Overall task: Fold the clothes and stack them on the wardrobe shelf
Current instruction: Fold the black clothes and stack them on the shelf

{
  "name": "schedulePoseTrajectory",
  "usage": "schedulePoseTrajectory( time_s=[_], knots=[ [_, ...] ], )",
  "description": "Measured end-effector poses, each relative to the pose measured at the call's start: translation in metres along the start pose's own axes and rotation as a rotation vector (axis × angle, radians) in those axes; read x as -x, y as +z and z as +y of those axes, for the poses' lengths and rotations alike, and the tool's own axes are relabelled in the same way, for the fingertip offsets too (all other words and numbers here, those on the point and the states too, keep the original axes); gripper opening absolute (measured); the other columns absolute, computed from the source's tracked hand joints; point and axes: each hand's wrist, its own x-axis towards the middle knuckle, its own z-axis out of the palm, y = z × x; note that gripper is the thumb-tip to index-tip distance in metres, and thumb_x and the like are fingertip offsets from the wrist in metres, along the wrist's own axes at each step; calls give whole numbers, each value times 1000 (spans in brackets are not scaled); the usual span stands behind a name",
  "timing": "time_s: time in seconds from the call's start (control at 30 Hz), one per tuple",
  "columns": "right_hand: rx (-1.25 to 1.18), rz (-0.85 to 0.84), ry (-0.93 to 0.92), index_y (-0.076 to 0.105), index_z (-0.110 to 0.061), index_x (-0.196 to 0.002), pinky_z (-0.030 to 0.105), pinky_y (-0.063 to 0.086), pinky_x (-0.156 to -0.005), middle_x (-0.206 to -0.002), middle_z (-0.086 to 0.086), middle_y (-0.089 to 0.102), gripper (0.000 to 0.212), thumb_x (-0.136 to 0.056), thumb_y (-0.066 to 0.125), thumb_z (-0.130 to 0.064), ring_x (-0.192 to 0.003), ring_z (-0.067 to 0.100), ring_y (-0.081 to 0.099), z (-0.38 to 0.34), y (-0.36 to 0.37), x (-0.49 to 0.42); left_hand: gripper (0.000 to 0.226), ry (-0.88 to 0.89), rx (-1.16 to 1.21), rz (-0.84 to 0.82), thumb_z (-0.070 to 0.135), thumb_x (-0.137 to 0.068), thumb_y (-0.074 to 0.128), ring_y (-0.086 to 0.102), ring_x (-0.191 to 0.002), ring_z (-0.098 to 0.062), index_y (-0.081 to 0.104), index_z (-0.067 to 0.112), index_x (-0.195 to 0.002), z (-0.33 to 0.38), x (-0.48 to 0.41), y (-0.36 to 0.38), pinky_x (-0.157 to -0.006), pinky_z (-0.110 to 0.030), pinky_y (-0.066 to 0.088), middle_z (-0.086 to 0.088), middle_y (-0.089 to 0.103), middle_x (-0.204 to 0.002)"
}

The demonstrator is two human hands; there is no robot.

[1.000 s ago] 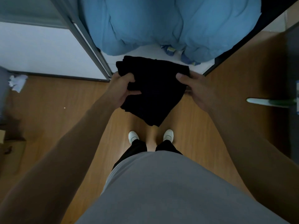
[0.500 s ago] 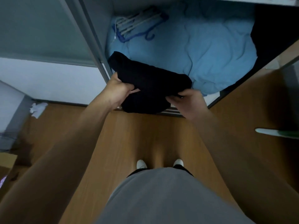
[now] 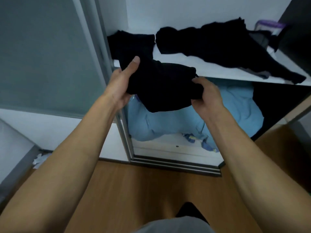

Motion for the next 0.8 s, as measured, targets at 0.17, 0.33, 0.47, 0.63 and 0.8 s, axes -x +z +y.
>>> schedulePoseTrajectory(
  time_s=[0.17,0.33,0.47,0.63,0.8],
  knots=[
    [-125,-170,-3,60,-10,-82,34,54,-88,-88,9,62,7,-87,63,-7,-89,24,63,-30,38,-33,23,192,-133,161,23,-83,76,75,-94,-24,71,13,-103,31,-54,10,-75,-32,59,-6,78,-99],
    [-152,-354,34,60,-14,-103,44,48,-107,-121,14,57,23,-95,61,-36,-123,30,59,-64,66,-98,19,302,-269,152,29,-86,73,74,-97,-21,72,19,-102,61,-107,18,-83,-35,60,-1,78,-101],
    [-109,-387,76,57,-14,-100,47,41,-113,-112,13,58,28,-99,54,-42,-119,32,61,-86,104,-170,13,355,-313,241,30,-89,71,74,-91,-13,71,23,-99,85,-163,24,-77,-29,60,7,78,-94],
    [-114,-297,-44,38,-19,-54,41,50,-87,-61,2,45,50,-97,59,-31,-64,20,52,-116,168,-254,11,433,-252,365,21,-93,67,73,-94,-16,68,17,-104,130,-235,33,-84,-33,60,-3,75,-103],
    [-360,-510,-112,43,-20,-48,24,45,-56,-52,-3,47,44,-91,53,-24,-51,14,50,-124,213,-328,17,597,-108,405,16,-89,65,72,-100,-26,70,10,-104,172,-290,30,-91,-44,58,-12,75,-106]
  ],
)
